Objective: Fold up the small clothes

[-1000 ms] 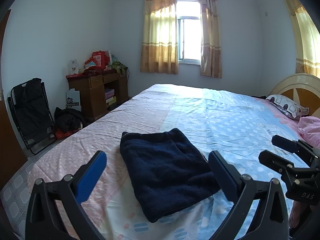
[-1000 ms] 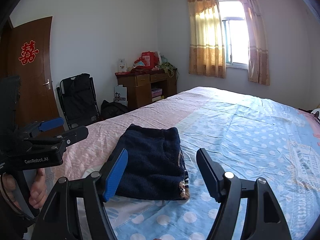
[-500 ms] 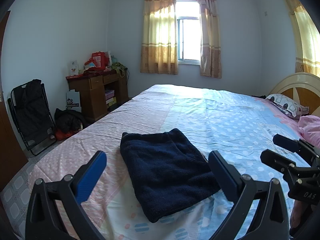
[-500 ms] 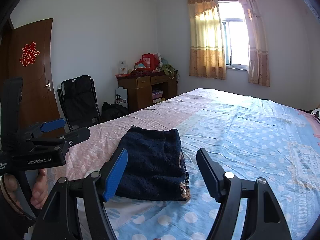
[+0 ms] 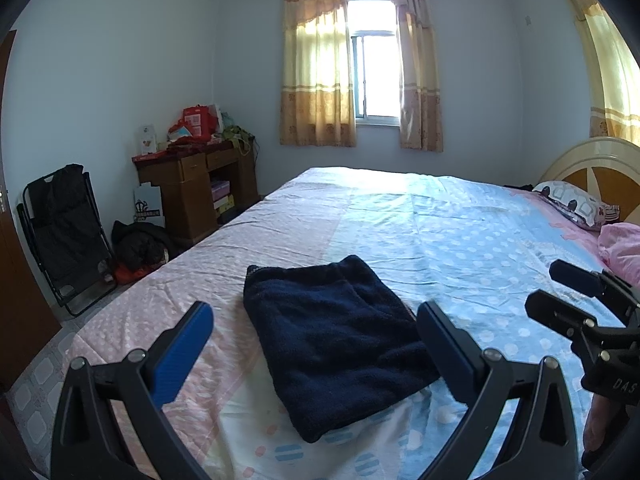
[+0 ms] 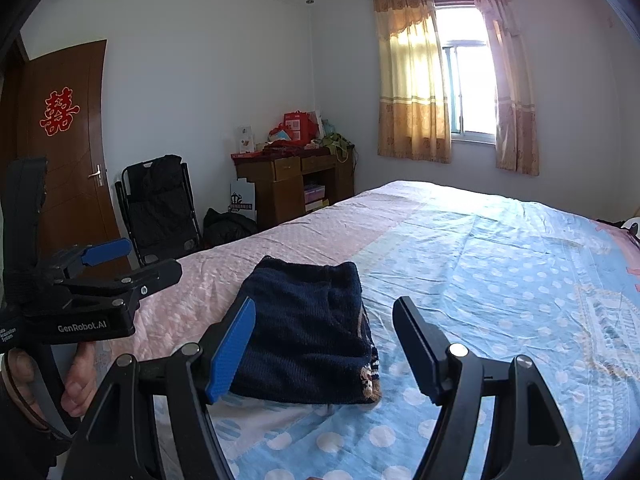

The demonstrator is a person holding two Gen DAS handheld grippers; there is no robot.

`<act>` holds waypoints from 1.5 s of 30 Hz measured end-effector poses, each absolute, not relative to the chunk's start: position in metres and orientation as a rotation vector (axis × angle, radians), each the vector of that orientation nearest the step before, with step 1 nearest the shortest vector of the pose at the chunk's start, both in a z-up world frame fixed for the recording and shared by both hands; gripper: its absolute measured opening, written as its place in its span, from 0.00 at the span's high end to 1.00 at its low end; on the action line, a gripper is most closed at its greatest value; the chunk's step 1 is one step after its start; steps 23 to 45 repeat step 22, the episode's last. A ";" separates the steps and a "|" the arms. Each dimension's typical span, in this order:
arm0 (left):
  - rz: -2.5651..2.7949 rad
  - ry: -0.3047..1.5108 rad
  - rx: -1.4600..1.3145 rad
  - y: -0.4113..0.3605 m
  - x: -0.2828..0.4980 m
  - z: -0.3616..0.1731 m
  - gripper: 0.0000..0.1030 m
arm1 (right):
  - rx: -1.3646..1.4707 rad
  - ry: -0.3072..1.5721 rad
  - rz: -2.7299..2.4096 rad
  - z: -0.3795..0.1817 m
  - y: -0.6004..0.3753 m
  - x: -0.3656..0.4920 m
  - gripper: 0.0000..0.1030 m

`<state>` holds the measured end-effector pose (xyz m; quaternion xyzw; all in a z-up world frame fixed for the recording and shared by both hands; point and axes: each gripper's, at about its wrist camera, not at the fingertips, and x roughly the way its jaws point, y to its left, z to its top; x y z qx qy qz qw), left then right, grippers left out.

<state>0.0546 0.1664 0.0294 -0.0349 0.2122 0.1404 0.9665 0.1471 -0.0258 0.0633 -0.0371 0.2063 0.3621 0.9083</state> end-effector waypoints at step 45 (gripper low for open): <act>0.292 0.404 -0.056 0.178 0.055 0.031 0.00 | -0.075 0.386 0.744 0.069 -0.023 0.140 0.30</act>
